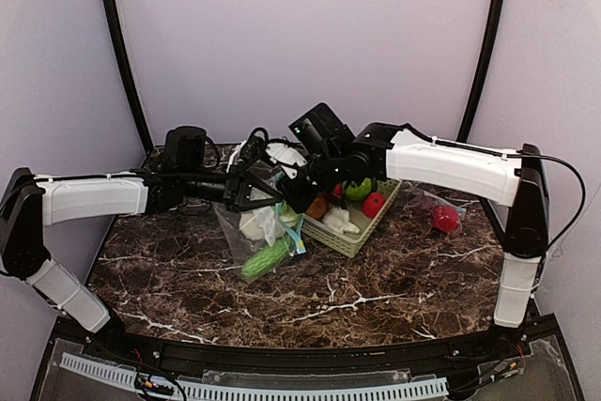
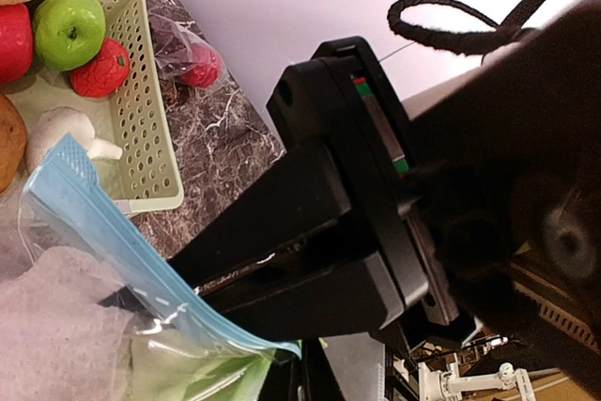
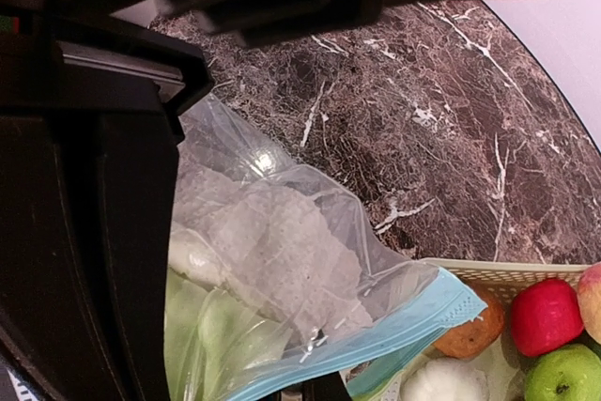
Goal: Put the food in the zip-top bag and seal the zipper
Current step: Place the fake vegetable in the zipper food storage bag.
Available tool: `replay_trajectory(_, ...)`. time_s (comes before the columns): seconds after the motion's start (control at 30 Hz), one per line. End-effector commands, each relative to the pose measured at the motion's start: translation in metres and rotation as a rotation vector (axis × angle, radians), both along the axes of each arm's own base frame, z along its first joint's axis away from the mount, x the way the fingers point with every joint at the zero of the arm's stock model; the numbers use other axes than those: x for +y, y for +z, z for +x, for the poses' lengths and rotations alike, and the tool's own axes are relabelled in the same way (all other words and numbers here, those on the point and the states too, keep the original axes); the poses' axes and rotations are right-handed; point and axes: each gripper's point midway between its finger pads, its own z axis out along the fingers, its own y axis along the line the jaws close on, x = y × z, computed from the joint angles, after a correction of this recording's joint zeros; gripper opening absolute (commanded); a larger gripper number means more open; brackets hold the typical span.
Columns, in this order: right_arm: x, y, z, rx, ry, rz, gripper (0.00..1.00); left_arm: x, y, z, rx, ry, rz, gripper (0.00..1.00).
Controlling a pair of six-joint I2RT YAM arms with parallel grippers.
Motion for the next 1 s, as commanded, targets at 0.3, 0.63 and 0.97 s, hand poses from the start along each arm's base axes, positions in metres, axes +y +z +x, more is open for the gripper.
replay_trajectory(0.3, -0.044, 0.057, -0.017, 0.035, -0.124, 0.121, 0.48, -0.003, 0.018, 0.008, -0.045, 0.048, -0.071, 0.01)
replay_trajectory(0.63, -0.105, 0.058, -0.002, 0.086, -0.343, 0.118, 0.68, -0.002, 0.025, 0.007, -0.051, 0.041, -0.09, 0.01)
replay_trajectory(0.97, -0.112, 0.024, 0.014, 0.273, -0.337, 0.171, 0.57, -0.002, 0.035, -0.003, -0.065, -0.016, -0.125, 0.01)
